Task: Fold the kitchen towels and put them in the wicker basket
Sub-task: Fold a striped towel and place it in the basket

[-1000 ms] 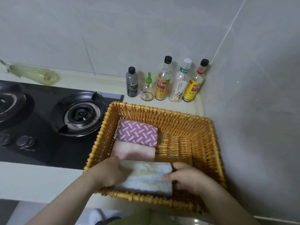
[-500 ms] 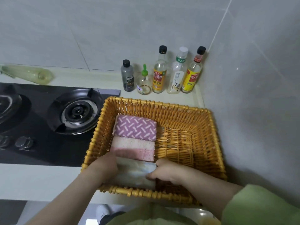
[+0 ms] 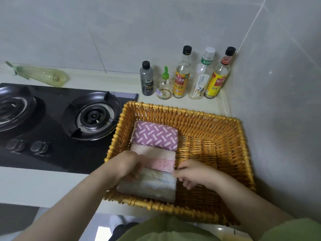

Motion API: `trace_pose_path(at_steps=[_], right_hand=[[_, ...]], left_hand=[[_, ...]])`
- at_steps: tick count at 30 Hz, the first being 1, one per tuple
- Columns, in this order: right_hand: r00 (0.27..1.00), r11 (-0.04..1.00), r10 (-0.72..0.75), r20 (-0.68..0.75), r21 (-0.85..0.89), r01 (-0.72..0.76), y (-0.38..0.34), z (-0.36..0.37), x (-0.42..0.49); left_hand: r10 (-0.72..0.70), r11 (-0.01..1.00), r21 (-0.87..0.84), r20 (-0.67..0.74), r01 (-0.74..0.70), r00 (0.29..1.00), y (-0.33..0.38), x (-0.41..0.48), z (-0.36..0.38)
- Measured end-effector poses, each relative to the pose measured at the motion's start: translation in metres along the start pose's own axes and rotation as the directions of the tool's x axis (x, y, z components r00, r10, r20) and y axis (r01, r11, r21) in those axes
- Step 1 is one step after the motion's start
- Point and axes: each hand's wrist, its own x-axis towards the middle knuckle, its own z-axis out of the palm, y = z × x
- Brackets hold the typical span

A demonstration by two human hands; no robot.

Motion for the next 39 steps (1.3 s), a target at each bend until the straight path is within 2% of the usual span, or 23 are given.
trace_pose_path(at_steps=[1,3,6,10,13,16,18,20,21,22,23,24,25,26,28,31,36,39], right_hand=[[1.000,0.990,-0.019,0.022,0.139,0.016,-0.003,0.000,-0.005],[0.989,0.952,-0.060,0.133,0.304,0.017,-0.010,0.007,-0.010],[0.971,0.972,-0.059,0.232,0.234,0.003,-0.015,0.031,-0.002],[0.982,0.992,-0.055,0.179,0.125,0.033,-0.015,0.045,0.014],[0.985,0.994,-0.057,0.162,0.105,0.040,-0.010,0.044,0.020],[0.985,0.993,-0.082,0.152,0.102,0.067,-0.007,0.044,0.022],[0.983,0.989,-0.145,0.108,-0.012,0.148,-0.007,0.045,0.021],[0.953,0.909,-0.302,0.008,-0.298,0.291,-0.004,0.045,0.021],[0.923,0.836,-0.381,-0.058,-0.448,0.317,-0.002,0.043,0.019],[0.879,0.765,-0.460,-0.123,-0.558,0.322,-0.001,0.041,0.017],[0.820,0.696,-0.545,-0.176,-0.641,0.325,-0.001,0.039,0.017],[0.754,0.632,-0.623,-0.207,-0.701,0.330,-0.002,0.037,0.017],[0.710,0.580,-0.673,-0.208,-0.744,0.332,-0.002,0.037,0.019],[0.695,0.544,-0.691,-0.198,-0.776,0.320,-0.004,0.039,0.020],[0.740,0.542,-0.647,-0.187,-0.795,0.272,-0.001,0.043,0.021],[0.812,0.573,-0.561,-0.159,-0.783,0.243,0.013,0.050,0.020],[0.852,0.519,-0.519,-0.075,-0.819,0.244,0.020,0.054,0.031],[0.838,0.485,-0.543,-0.054,-0.835,0.260,0.027,0.052,0.047]], left_hand=[[-0.108,0.990,-0.085,0.049,0.112,0.993,0.001,0.000,0.003],[-0.219,0.972,-0.068,0.093,0.225,0.971,-0.004,0.002,0.009],[-0.241,0.970,-0.006,0.140,0.245,0.960,-0.015,0.010,0.016],[-0.251,0.967,0.093,0.207,0.236,0.946,-0.021,0.016,0.018],[-0.293,0.943,0.218,0.196,0.250,0.936,-0.028,0.024,0.015],[-0.318,0.929,0.261,0.202,0.262,0.926,-0.028,0.026,0.014],[-0.263,0.936,0.294,0.211,0.196,0.941,-0.027,0.025,0.016],[-0.079,0.896,0.443,0.232,-0.033,0.969,-0.023,0.021,0.017],[0.052,0.803,0.576,0.190,-0.154,0.980,-0.019,0.019,0.016],[0.192,0.666,0.712,0.124,-0.222,0.974,-0.017,0.018,0.016],[0.324,0.529,0.815,0.063,-0.236,0.944,-0.016,0.019,0.018],[0.399,0.464,0.860,0.009,-0.211,0.917,-0.018,0.024,0.020],[0.428,0.471,0.862,-0.039,-0.186,0.903,-0.020,0.029,0.022],[0.401,0.515,0.842,-0.070,-0.162,0.913,-0.021,0.034,0.024],[0.318,0.544,0.829,-0.061,-0.129,0.946,-0.023,0.043,0.028],[0.344,0.472,0.867,-0.014,-0.160,0.939,-0.026,0.055,0.028],[0.406,0.269,0.947,0.054,-0.175,0.912,-0.029,0.063,0.029],[0.495,0.250,0.947,0.055,-0.203,0.867,-0.039,0.073,0.031]])
